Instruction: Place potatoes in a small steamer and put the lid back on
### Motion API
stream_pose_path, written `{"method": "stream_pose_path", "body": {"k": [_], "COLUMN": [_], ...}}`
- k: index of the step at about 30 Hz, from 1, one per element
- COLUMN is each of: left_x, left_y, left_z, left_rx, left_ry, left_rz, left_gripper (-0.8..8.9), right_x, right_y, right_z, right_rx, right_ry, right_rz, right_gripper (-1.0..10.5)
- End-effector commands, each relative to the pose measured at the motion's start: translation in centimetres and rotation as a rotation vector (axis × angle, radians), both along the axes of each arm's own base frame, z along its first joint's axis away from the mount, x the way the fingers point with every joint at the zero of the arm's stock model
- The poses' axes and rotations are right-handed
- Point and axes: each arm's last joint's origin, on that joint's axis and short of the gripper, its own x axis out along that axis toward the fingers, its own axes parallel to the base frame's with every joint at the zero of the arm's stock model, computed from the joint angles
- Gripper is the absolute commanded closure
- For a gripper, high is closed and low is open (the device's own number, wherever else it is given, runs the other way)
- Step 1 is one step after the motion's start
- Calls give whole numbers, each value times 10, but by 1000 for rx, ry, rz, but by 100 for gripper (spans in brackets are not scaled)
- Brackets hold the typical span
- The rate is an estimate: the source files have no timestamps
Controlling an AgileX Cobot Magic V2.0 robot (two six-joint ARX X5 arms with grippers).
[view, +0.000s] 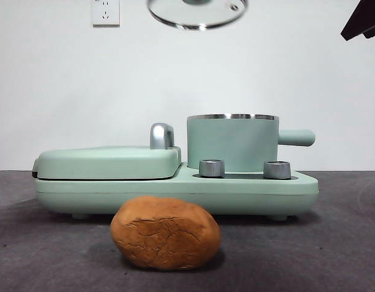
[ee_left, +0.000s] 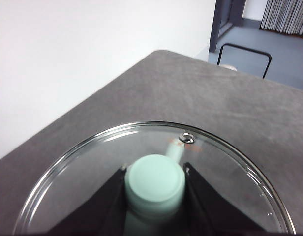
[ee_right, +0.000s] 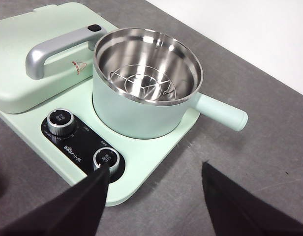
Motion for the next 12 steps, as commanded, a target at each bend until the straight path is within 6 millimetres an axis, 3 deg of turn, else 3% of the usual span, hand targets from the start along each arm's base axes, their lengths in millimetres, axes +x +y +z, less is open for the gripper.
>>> {"method": "stream_pose_path", "body": {"k": [1,6,12], "left_x": [-15,-45,-88], "left_y": [12,41,76], "left_z": [17,13,-14], "left_rx": [2,20,-5], "left_ry": [-66,-66,-16], "left_rz": [-2,84,190], "left_gripper": [798,798,798], "right_x": [0,-3,-8], "right_y": [3,10,21], "right_z": [5,5,5], "right_rx": [14,14,22], "right_ry": [-13,-12,-8], "right_rz": [17,66,156], "right_gripper": [650,649,648]}}
